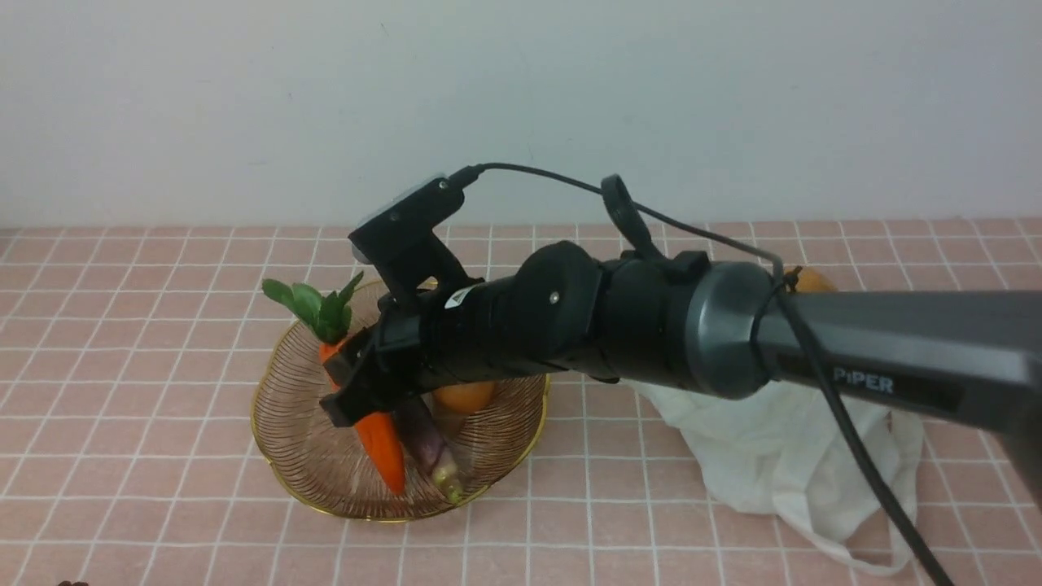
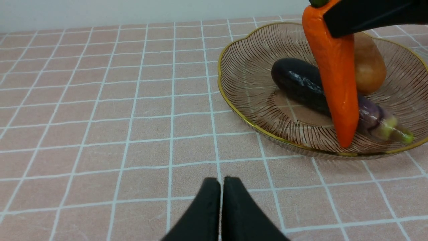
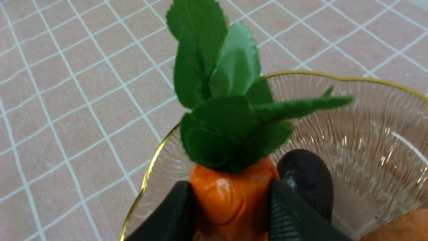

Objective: Take vegetables from bag on pink coffee tablecloth place on plate.

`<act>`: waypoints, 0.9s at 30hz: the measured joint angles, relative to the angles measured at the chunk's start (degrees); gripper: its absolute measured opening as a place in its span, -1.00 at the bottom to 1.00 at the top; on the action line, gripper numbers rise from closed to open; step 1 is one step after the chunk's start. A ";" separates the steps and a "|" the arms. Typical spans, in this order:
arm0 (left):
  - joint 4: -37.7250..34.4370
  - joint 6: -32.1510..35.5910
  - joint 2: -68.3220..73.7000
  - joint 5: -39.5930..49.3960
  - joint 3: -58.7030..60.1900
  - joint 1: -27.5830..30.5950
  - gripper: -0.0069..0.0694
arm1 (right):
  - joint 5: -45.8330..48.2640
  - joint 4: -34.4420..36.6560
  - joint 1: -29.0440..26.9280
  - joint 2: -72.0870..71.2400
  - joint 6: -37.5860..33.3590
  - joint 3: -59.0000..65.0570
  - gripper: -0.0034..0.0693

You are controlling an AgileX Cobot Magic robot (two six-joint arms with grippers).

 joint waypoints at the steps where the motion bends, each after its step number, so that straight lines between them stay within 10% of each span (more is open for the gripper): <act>1: 0.00 0.00 0.00 0.00 0.00 0.00 -0.83 | -0.05 0.04 0.06 0.00 -0.06 0.00 -0.14; 10: 0.00 0.00 0.00 0.00 0.00 0.00 -0.83 | 2.99 -0.46 0.18 0.05 1.40 0.11 0.52; 16: 0.00 0.00 0.00 0.00 0.00 0.00 -0.83 | 5.72 -3.80 0.18 -2.89 2.80 0.39 0.56; 27: 0.00 0.00 0.00 0.00 0.00 0.00 -0.83 | 21.21 -26.47 -10.55 -31.33 31.12 0.50 -0.89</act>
